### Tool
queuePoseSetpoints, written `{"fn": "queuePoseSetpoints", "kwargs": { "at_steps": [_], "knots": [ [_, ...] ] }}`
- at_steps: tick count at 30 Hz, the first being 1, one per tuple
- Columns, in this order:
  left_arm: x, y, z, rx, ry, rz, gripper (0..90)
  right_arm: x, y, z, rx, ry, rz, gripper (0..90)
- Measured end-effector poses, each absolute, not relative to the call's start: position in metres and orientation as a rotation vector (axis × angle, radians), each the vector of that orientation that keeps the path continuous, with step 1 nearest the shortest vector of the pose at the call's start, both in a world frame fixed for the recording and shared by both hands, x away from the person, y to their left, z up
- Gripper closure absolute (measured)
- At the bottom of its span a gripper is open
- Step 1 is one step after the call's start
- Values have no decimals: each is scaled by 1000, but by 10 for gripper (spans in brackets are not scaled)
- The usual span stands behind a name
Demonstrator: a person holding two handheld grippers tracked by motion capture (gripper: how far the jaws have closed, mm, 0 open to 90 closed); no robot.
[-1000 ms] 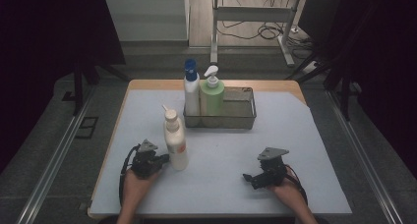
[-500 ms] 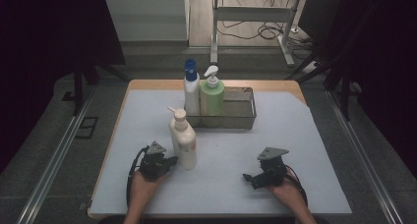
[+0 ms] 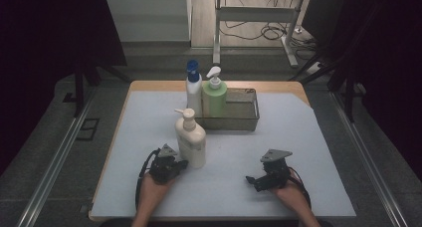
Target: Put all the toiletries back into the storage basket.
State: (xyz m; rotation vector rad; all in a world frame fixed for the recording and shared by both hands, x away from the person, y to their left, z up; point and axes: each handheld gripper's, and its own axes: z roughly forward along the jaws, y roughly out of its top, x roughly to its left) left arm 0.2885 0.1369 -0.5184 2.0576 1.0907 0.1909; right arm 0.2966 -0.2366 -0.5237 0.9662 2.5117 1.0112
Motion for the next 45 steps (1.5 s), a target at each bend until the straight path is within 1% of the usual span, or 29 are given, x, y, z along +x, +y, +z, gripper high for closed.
{"fn": "queuePoseSetpoints", "kwargs": {
  "at_steps": [3, 4, 5, 11, 12, 15, 16, 18, 19, 21, 23, 24, 26, 28, 31, 32, 34, 45],
  "knots": [
    [287, 138, -517, 2055, 1088, 200, 850, 297, -237, -524, 965, 2514, 1010, 0],
    [286, 138, -516, 2058, 1088, 210, 812, 297, -237, -523, 966, 2515, 1008, 0],
    [284, 140, -515, 2056, 1093, 227, 792, 297, -237, -523, 966, 2515, 1009, 0],
    [278, 146, -514, 2060, 1105, 252, 616, 297, -237, -523, 969, 2519, 1005, 0],
    [277, 147, -514, 2060, 1108, 255, 616, 297, -236, -523, 970, 2518, 1005, 0],
    [272, 150, -513, 2063, 1115, 281, 536, 297, -236, -522, 973, 2519, 1001, 0],
    [270, 152, -512, 2064, 1118, 283, 494, 297, -236, -522, 975, 2517, 997, 1],
    [266, 155, -512, 2062, 1128, 292, 445, 296, -236, -521, 975, 2517, 998, 6],
    [265, 156, -513, 2064, 1136, 297, 445, 296, -236, -521, 975, 2520, 998, 10],
    [261, 159, -515, 2072, 1150, 315, 385, 295, -236, -520, 972, 2524, 995, 11],
    [259, 162, -518, 2081, 1164, 331, 306, 294, -236, -518, 965, 2524, 998, 11],
    [259, 163, -519, 2083, 1171, 339, 306, 294, -236, -517, 964, 2523, 1003, 13],
    [257, 165, -520, 2071, 1173, 340, 274, 293, -236, -515, 954, 2524, 1007, 14],
    [257, 164, -521, 2081, 1178, 358, 211, 292, -236, -512, 953, 2519, 1017, 14],
    [256, 161, -522, 2109, 1169, 399, 162, 291, -235, -509, 947, 2519, 1023, 14],
    [256, 160, -523, 2121, 1167, 407, 134, 291, -234, -506, 944, 2524, 1043, 14],
    [255, 158, -523, 2136, 1160, 427, 127, 290, -232, -504, 934, 2524, 1051, 14],
    [254, 158, -524, 2129, 1160, 429, 127, 288, -223, -487, 890, 2517, 1106, 9]
  ]
}}
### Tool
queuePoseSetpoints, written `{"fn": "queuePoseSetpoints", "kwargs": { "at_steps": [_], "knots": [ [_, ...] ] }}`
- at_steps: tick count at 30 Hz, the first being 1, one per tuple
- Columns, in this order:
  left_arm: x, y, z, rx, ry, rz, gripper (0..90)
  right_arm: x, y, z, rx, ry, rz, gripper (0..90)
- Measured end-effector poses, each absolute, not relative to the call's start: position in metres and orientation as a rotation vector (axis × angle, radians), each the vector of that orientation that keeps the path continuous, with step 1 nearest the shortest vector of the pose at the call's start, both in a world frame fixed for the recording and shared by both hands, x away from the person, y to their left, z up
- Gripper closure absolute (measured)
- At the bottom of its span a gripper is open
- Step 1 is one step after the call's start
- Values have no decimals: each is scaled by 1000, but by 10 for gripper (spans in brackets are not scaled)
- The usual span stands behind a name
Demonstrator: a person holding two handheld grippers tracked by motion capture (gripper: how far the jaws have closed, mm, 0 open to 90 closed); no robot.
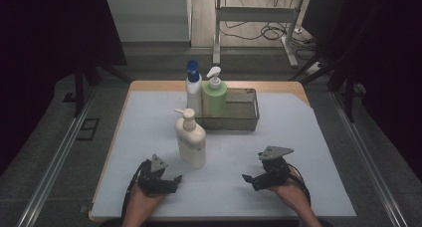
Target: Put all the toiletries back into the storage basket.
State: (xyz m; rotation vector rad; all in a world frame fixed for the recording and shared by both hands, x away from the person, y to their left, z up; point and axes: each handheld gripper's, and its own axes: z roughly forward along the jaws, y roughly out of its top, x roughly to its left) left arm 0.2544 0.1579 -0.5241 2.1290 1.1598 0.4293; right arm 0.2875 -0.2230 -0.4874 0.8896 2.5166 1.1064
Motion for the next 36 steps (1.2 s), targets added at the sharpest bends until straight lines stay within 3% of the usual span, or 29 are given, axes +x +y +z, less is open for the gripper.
{"fn": "queuePoseSetpoints", "kwargs": {
  "at_steps": [34, 36],
  "knots": [
    [254, 158, -524, 2124, 1160, 435, 129, 295, -178, -456, 797, 2538, 1214, 35],
    [254, 158, -524, 2125, 1160, 435, 129, 296, -175, -456, 782, 2524, 1217, 0]
  ]
}}
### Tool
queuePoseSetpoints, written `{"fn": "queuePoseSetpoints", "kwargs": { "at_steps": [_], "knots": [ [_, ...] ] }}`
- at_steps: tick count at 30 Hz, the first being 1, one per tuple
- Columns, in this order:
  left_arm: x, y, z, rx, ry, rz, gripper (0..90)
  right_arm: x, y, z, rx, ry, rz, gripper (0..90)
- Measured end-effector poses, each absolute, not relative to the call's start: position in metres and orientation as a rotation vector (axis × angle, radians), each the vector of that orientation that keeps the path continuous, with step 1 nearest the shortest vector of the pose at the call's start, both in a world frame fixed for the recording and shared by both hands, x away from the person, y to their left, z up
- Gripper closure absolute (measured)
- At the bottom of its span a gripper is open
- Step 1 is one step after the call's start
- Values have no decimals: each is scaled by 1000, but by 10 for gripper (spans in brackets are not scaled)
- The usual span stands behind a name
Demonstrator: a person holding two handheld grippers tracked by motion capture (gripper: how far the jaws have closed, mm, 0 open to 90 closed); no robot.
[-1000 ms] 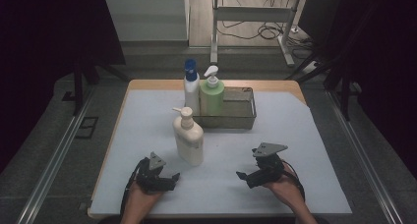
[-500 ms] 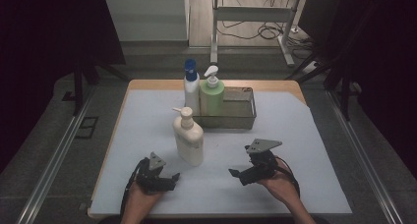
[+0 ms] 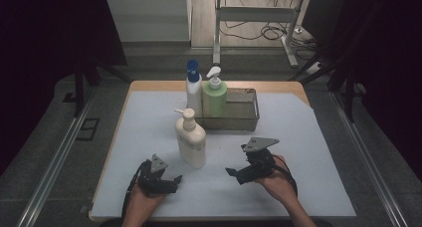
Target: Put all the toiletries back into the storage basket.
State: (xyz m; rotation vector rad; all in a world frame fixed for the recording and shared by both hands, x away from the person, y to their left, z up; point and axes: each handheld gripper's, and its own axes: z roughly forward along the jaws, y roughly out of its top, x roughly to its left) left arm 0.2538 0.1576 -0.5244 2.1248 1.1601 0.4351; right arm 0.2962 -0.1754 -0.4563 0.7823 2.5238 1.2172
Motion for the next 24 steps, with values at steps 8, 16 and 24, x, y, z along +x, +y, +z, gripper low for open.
{"fn": "queuePoseSetpoints", "kwargs": {
  "at_steps": [8, 16, 24],
  "knots": [
    [254, 158, -524, 2126, 1157, 436, 129, 301, -166, -456, 783, 2514, 1262, 0],
    [254, 158, -524, 2127, 1157, 437, 130, 305, -153, -450, 736, 2521, 1253, 0],
    [254, 158, -524, 2127, 1157, 436, 129, 310, -138, -445, 786, 2528, 1341, 0]
  ]
}}
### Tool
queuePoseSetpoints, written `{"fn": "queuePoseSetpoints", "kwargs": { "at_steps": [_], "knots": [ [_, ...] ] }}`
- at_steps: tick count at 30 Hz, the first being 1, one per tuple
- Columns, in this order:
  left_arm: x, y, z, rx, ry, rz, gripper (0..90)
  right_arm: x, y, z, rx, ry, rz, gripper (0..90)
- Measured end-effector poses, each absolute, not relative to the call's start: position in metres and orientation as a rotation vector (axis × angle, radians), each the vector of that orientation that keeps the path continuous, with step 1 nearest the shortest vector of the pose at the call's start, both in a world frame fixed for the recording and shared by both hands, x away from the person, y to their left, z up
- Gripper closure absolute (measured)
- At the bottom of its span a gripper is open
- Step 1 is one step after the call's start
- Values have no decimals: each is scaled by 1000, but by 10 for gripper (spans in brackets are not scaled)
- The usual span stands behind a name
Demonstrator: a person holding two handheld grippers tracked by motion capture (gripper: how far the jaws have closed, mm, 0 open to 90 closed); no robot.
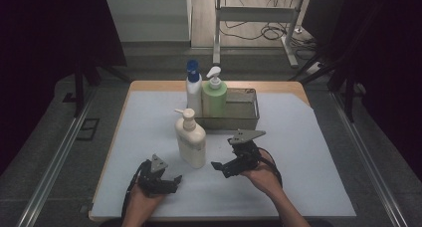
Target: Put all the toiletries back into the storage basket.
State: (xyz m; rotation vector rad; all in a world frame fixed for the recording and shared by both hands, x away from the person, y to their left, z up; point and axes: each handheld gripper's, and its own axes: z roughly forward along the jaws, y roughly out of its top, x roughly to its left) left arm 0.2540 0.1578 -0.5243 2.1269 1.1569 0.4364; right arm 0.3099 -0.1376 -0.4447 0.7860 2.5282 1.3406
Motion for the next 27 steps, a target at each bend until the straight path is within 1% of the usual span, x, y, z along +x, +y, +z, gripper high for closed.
{"fn": "queuePoseSetpoints", "kwargs": {
  "at_steps": [8, 22, 26, 27],
  "knots": [
    [254, 158, -524, 2129, 1156, 436, 130, 312, -121, -436, 794, 2517, 1417, 0],
    [254, 158, -524, 2126, 1157, 436, 130, 320, -91, -427, 793, 2520, 1384, 3],
    [254, 158, -524, 2126, 1157, 436, 129, 322, -81, -423, 762, 2505, 1357, 20],
    [254, 158, -524, 2125, 1157, 435, 130, 322, -76, -421, 751, 2491, 1357, 60]
  ]
}}
